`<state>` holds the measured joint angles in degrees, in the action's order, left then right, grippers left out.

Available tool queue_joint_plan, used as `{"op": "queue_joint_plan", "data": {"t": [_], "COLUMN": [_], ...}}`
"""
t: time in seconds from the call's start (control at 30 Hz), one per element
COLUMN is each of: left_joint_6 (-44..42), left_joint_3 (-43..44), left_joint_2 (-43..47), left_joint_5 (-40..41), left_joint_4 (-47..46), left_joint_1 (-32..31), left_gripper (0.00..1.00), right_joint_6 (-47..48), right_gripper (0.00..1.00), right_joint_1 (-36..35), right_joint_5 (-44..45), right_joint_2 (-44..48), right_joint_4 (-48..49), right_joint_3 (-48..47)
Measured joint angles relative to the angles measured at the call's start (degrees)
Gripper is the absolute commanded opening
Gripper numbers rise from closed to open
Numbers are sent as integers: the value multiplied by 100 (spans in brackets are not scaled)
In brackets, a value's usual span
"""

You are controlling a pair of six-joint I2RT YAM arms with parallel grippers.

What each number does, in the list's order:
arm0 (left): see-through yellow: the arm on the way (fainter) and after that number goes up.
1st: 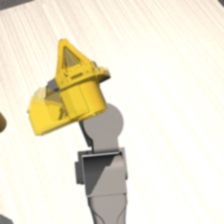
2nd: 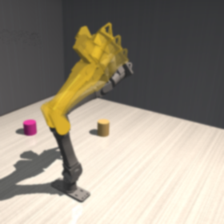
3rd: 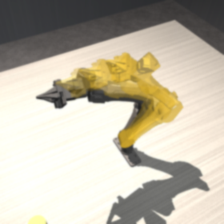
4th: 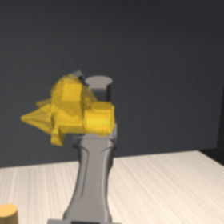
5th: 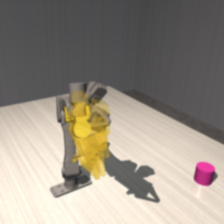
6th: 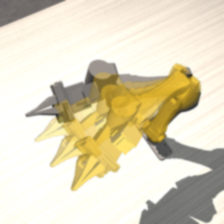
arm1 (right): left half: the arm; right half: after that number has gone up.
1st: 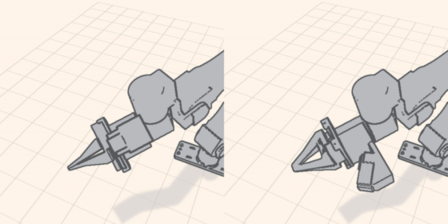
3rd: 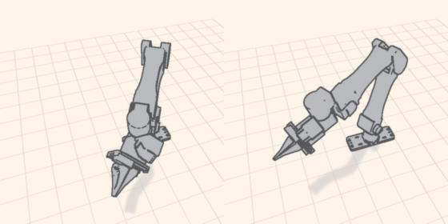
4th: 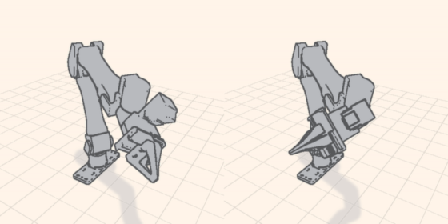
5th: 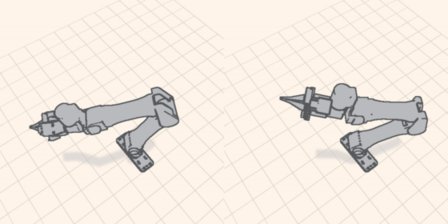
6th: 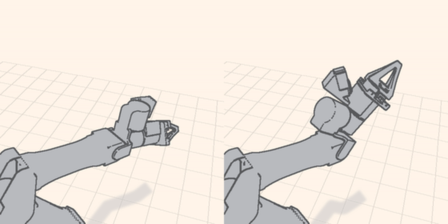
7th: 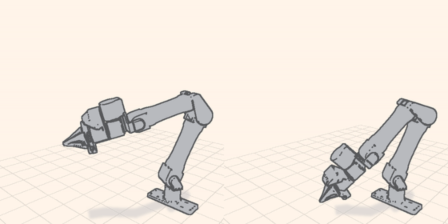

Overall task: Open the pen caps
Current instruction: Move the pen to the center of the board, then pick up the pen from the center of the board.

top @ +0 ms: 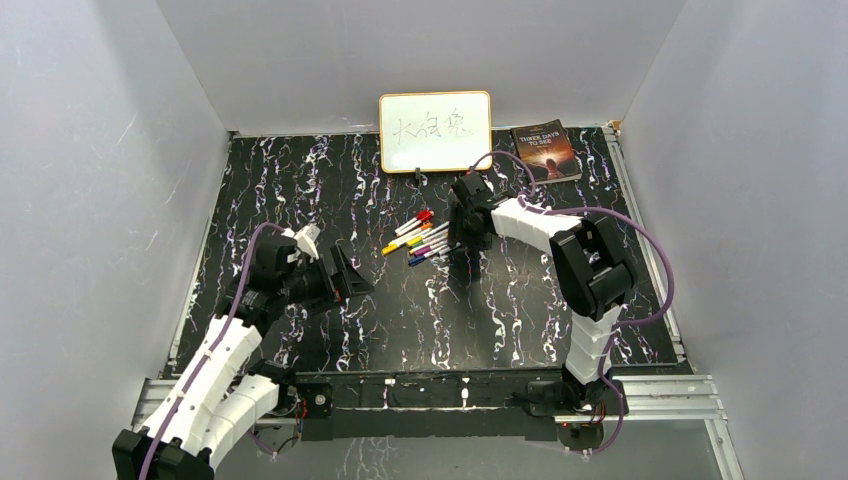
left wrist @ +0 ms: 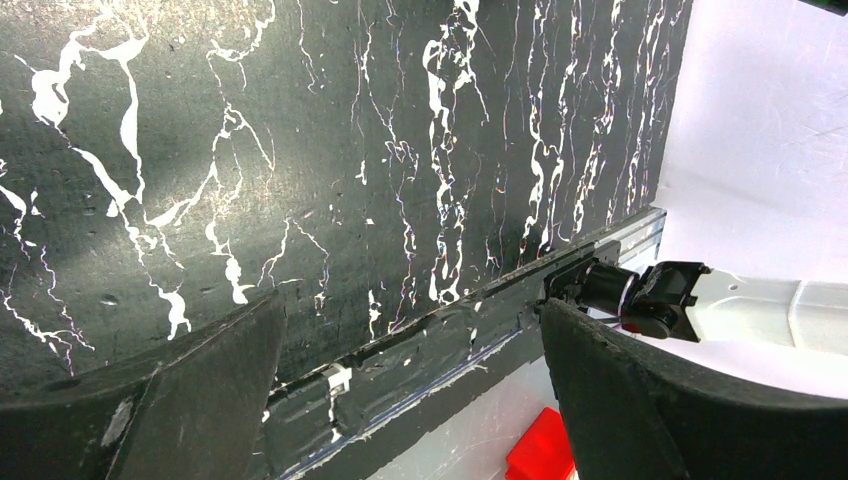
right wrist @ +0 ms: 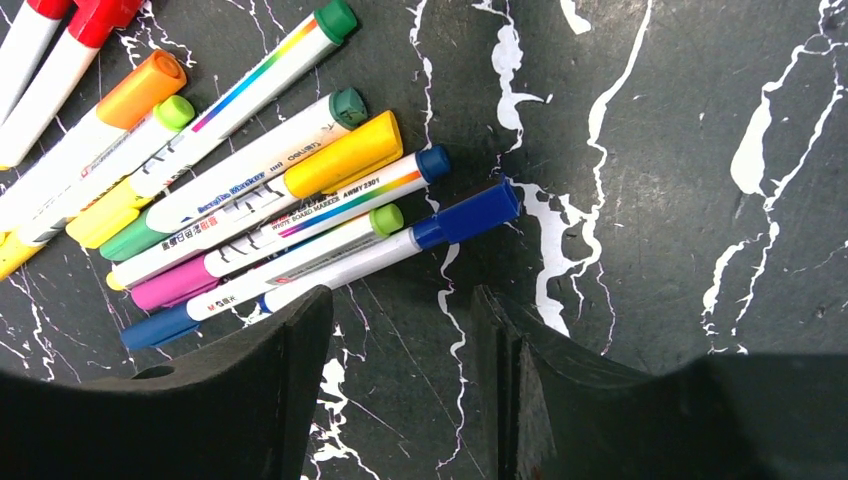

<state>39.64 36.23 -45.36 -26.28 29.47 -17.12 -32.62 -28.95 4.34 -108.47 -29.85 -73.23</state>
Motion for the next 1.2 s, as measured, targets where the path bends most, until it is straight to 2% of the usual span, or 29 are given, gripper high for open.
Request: {"op": "queue_joint_plan", "data": {"t": [0.27,0.43,0.73,1.2], "left_joint_6": [2,4,46,94], "left_joint_3": [0,-7,-76,-175], "left_joint_2": [22,92,195,164], "left_joint_5": [0,0,2,0], "left_joint_4": [9,57,59,28], "left_joint_1": [2,2,2,0], "left_gripper": [98,98,98,98], "right_joint_6": [-103,-114,-79,262], "right_gripper": [55,52,38,23], "right_joint_1": [-2,-50,-295,-476], "right_joint_5": [2,55,348,949], "right_joint_2": [0,-90,-219,-129], "right_joint_4": [0,9,-9,2], "right_joint_3": [-37,-179,-184,39]}}
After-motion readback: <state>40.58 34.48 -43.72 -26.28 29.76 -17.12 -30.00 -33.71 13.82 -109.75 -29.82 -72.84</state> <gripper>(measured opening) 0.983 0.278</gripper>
